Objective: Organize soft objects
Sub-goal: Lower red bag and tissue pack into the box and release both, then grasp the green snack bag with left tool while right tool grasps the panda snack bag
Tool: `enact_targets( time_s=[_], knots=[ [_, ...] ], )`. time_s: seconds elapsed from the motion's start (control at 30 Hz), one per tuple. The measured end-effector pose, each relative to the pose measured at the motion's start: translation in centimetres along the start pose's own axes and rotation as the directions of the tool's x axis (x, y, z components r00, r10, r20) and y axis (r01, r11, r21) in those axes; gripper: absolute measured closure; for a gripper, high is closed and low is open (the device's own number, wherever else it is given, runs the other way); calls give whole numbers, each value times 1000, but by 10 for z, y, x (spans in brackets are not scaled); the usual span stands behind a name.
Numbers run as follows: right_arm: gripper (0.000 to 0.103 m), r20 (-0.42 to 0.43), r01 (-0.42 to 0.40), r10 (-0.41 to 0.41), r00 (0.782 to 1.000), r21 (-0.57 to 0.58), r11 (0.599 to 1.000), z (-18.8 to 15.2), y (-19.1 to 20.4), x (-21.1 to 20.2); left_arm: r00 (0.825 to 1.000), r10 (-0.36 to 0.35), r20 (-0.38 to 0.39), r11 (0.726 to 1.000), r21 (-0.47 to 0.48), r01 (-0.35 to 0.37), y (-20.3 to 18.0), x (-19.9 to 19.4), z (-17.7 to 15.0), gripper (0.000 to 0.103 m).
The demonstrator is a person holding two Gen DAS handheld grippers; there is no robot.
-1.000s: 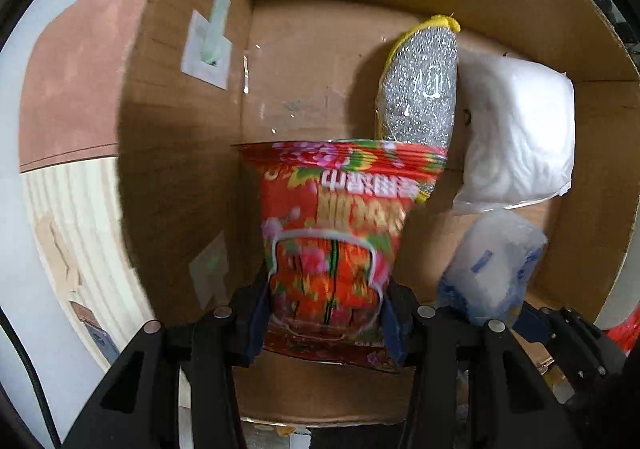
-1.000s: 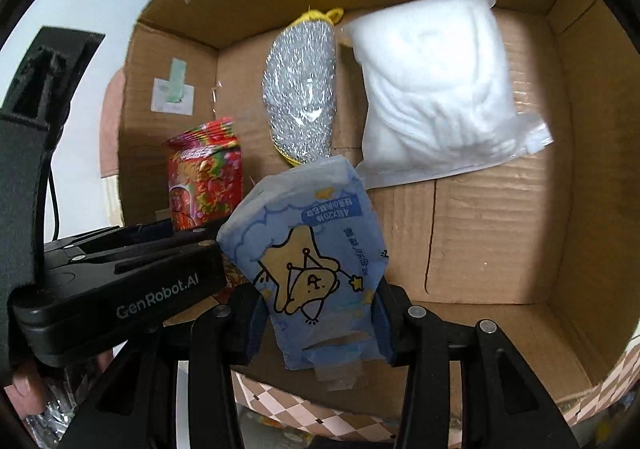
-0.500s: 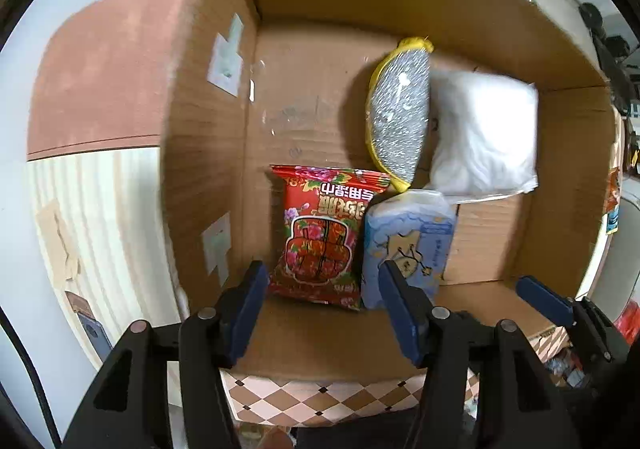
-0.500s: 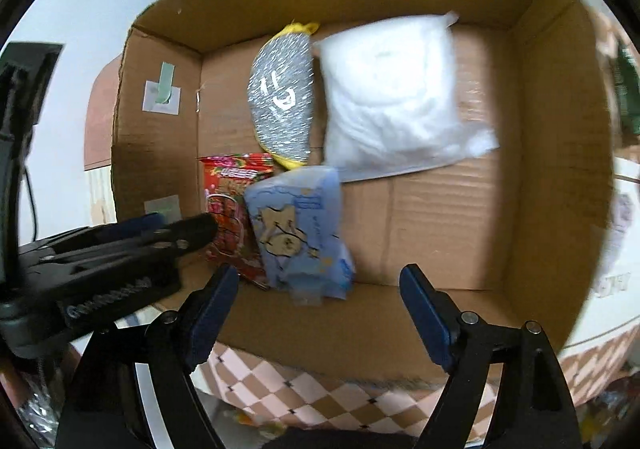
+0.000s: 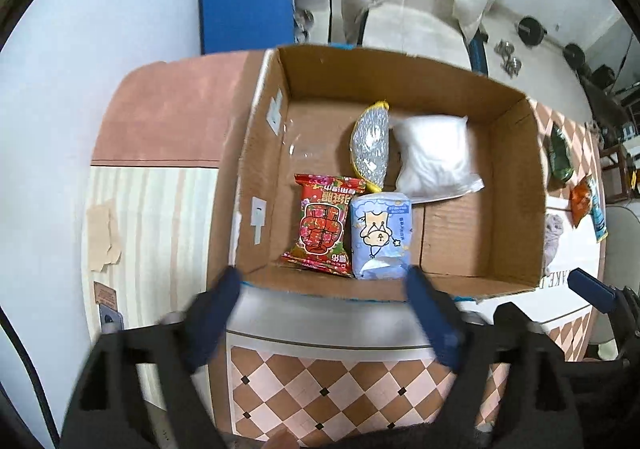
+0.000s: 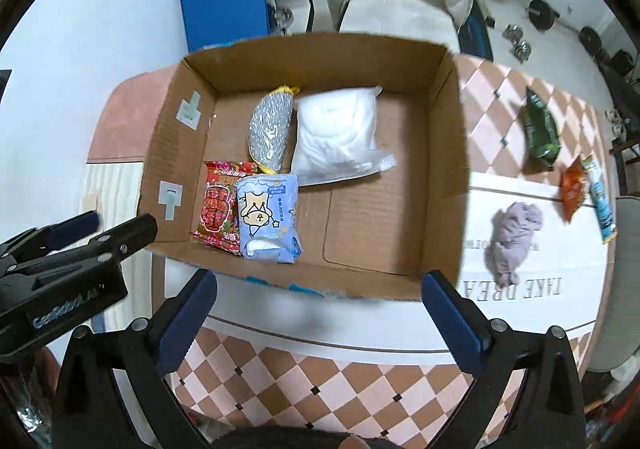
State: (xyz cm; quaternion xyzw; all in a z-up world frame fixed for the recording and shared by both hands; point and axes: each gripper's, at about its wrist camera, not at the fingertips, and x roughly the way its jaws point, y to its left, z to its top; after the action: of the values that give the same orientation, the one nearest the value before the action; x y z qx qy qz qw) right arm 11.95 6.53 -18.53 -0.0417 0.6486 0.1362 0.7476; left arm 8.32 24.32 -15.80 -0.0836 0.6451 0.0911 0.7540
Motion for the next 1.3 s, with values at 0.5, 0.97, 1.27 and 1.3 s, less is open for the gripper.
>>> enact_targets(
  time_s=[0.5, 0.97, 1.27, 1.3],
  knots=[
    [0, 89, -29, 28, 996, 11, 1000, -33, -27, -46, 994, -3, 113, 1000, -4, 4, -33, -50, -20, 8],
    [0, 117, -22, -16, 993, 321, 947, -20, -236, -78, 992, -102, 73, 964, 254, 81, -236, -39, 51, 8],
    [0, 64, -78, 51, 997, 592, 802, 5, -434, -7, 995, -34, -99, 910, 409, 71, -388, 64, 108, 8],
    [1, 57, -96, 77, 995, 605, 790, 10, -449, 4, 992, -29, -120, 909, 410, 76, -396, 75, 112, 8]
  ],
)
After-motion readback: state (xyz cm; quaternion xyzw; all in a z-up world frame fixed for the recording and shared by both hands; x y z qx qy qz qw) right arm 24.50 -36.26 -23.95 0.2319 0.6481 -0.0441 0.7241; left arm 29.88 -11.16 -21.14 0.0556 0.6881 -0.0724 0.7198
